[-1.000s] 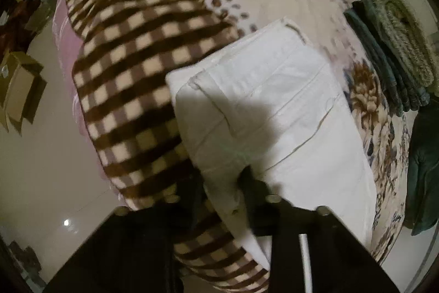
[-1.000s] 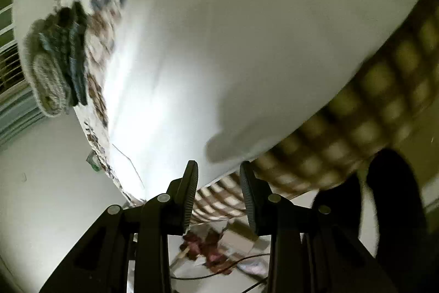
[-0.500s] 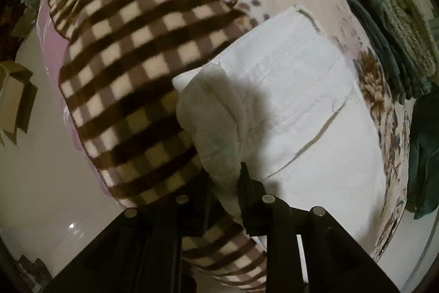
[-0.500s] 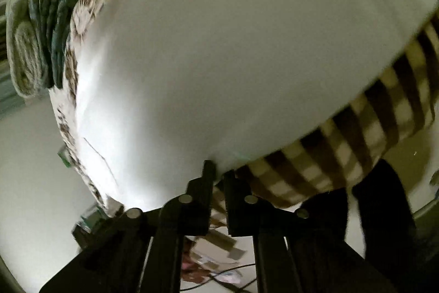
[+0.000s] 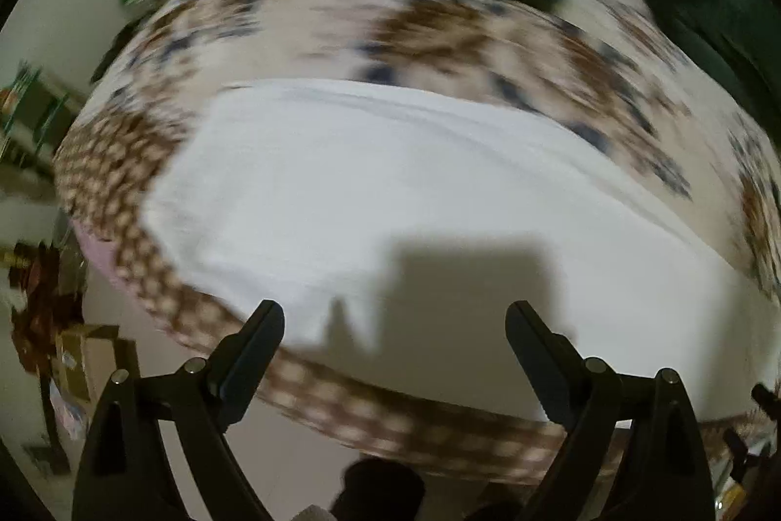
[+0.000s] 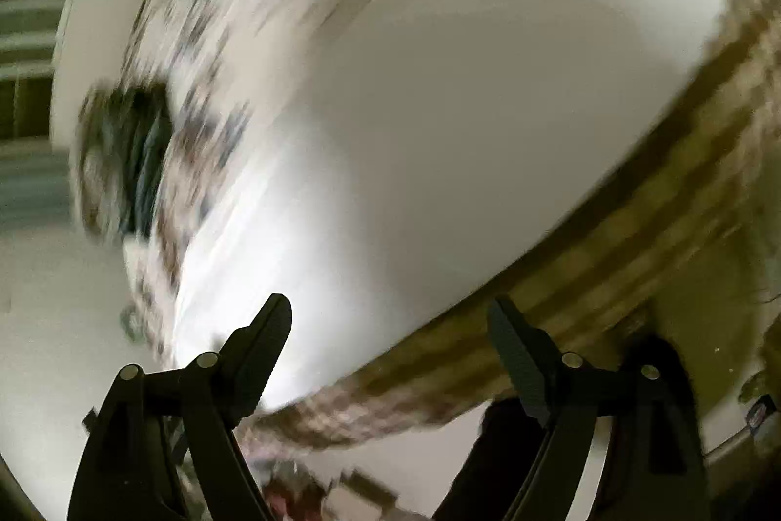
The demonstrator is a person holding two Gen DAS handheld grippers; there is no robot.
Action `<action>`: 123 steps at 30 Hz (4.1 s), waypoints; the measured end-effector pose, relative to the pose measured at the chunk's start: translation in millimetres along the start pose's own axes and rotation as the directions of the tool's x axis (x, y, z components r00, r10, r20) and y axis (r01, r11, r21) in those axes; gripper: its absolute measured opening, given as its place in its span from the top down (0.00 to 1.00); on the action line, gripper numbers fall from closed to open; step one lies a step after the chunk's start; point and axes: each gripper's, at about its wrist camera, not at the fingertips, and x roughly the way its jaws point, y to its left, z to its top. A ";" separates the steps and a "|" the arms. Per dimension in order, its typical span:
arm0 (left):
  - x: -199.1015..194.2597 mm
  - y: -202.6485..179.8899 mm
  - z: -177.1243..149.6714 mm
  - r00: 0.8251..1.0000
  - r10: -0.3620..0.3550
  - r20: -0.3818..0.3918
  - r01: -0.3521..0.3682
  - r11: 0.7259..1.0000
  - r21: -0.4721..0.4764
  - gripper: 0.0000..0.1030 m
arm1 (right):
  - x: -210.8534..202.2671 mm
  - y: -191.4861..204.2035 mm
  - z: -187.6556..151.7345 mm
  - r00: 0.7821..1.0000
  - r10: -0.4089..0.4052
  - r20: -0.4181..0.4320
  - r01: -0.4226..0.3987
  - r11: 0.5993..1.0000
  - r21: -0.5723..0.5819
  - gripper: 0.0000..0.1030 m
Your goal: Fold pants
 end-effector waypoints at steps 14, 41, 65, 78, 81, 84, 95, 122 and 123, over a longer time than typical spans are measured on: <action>29.2 -241.6 -63.4 0.995 0.049 -0.082 -0.023 0.958 0.285 0.10 | -40.5 -175.4 156.1 0.939 0.284 0.196 -0.317 0.934 0.163 0.52; 61.2 -244.1 -51.3 0.995 0.032 -0.090 -0.013 0.979 0.201 0.00 | 14.5 -100.4 191.3 0.863 0.439 0.251 -0.482 0.864 0.147 0.89; 7.6 101.0 -25.5 0.997 0.070 -0.013 -0.072 0.988 -0.134 0.00 | 134.4 231.4 -77.7 0.981 0.185 -0.051 -0.190 0.903 -0.386 0.89; 15.2 150.8 -20.4 0.998 -0.023 -0.058 0.006 0.961 -0.277 0.00 | 157.5 262.3 -129.5 0.953 0.168 -0.251 -0.258 0.884 -0.389 0.31; 14.2 115.9 1.3 0.996 -0.080 -0.034 0.070 0.968 -0.243 0.00 | 124.2 238.2 -101.1 0.992 0.052 -0.118 -0.097 0.904 -0.417 0.29; 26.9 67.8 29.0 0.992 -0.120 -0.038 0.112 0.981 -0.161 0.00 | 111.8 218.1 -69.3 0.988 -0.153 -0.008 0.131 0.872 -0.471 0.29; 122.8 -16.5 76.1 0.982 0.072 -0.174 -0.066 0.997 0.037 0.23 | 155.8 176.2 -10.2 0.888 -0.459 0.019 0.396 0.744 -0.537 0.29; 101.8 238.4 3.0 0.964 -0.239 0.118 0.248 0.638 -0.729 0.04 | 156.2 237.3 -47.6 0.949 -0.315 0.028 0.277 0.785 -0.554 0.25; 109.9 241.2 5.0 0.961 -0.249 0.117 0.253 0.629 -0.735 0.08 | 161.0 239.7 -49.5 0.946 -0.323 0.026 0.281 0.778 -0.562 0.25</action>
